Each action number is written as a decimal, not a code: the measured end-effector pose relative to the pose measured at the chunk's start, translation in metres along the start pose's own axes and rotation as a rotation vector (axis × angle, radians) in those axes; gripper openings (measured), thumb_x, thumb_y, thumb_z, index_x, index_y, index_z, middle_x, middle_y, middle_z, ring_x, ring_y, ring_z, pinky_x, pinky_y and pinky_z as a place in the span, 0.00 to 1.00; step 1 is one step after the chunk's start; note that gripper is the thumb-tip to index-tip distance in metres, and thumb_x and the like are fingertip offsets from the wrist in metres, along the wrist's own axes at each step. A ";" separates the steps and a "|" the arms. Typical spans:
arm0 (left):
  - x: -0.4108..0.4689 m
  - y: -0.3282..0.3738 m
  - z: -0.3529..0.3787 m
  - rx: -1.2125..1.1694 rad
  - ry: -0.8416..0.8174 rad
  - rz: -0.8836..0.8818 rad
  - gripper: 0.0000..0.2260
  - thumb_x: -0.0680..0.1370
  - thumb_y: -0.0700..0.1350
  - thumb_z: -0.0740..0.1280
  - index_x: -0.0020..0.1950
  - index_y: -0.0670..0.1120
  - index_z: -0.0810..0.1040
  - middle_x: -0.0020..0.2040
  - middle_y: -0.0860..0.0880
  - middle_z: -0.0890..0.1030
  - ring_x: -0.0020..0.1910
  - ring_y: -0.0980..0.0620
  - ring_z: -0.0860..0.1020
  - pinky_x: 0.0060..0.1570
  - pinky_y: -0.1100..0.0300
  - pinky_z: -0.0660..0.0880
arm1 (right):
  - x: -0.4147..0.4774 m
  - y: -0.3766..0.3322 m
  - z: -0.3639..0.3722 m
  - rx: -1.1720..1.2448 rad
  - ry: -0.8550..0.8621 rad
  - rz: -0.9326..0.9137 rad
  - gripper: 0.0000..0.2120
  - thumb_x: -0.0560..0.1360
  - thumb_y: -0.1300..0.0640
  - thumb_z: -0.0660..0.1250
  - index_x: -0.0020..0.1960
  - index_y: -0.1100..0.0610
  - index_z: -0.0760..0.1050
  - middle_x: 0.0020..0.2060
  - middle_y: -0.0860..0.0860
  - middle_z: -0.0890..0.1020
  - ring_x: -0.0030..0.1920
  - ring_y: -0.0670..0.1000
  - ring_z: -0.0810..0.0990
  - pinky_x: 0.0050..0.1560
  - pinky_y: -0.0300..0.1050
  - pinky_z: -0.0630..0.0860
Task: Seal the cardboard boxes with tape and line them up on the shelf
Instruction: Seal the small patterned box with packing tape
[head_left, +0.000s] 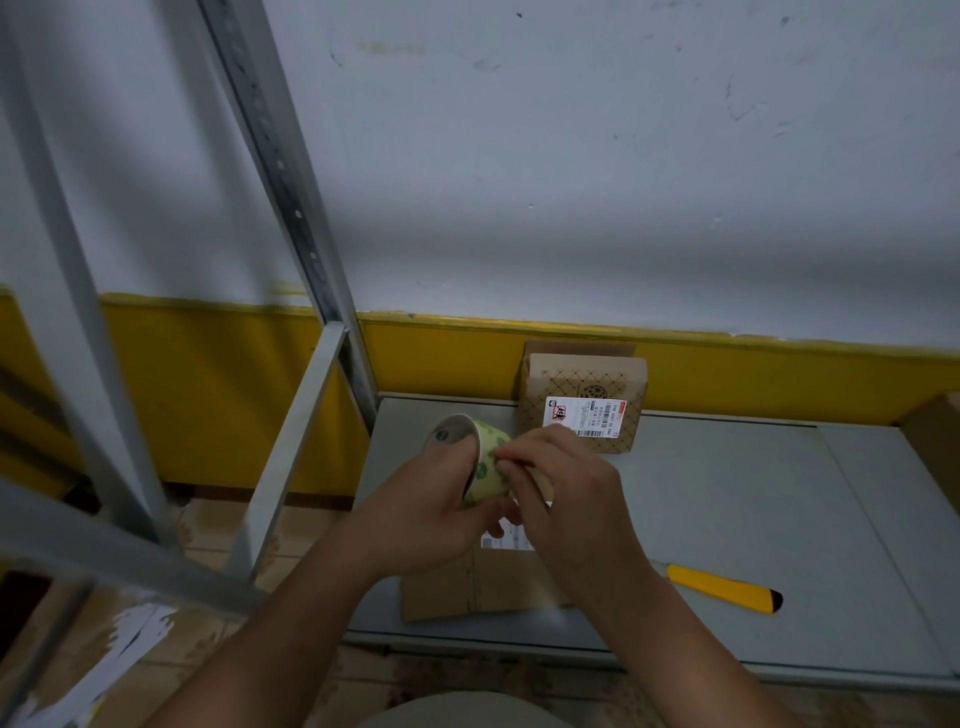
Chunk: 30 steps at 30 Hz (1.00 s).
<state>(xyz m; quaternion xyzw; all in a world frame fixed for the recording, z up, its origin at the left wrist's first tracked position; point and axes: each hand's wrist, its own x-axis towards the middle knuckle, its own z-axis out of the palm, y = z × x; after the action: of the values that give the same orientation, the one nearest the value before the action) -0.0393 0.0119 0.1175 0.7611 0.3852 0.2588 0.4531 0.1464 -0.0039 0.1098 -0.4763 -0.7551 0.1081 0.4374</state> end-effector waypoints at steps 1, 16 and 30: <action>-0.001 0.001 0.002 -0.004 0.007 0.005 0.08 0.83 0.43 0.70 0.60 0.50 0.76 0.51 0.52 0.82 0.47 0.50 0.85 0.45 0.47 0.84 | 0.000 0.000 -0.001 0.004 0.004 0.008 0.05 0.76 0.64 0.71 0.51 0.60 0.84 0.45 0.53 0.82 0.46 0.48 0.80 0.47 0.37 0.76; -0.002 0.013 0.006 -0.161 0.096 -0.047 0.10 0.83 0.35 0.68 0.63 0.46 0.78 0.53 0.49 0.83 0.51 0.47 0.84 0.50 0.49 0.82 | -0.007 -0.008 0.000 0.080 0.029 0.000 0.04 0.79 0.62 0.71 0.53 0.60 0.83 0.47 0.51 0.80 0.48 0.45 0.78 0.49 0.34 0.74; -0.015 0.013 0.006 -0.061 0.134 -0.061 0.14 0.83 0.47 0.69 0.68 0.51 0.76 0.56 0.52 0.85 0.52 0.49 0.86 0.51 0.42 0.84 | 0.004 -0.004 -0.022 0.068 -0.027 0.022 0.05 0.77 0.60 0.75 0.52 0.57 0.86 0.44 0.49 0.85 0.44 0.43 0.82 0.46 0.37 0.79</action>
<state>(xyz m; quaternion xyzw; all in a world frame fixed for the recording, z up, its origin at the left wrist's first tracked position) -0.0386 -0.0070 0.1259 0.7158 0.4297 0.3068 0.4570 0.1602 -0.0087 0.1272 -0.4680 -0.7515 0.1449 0.4419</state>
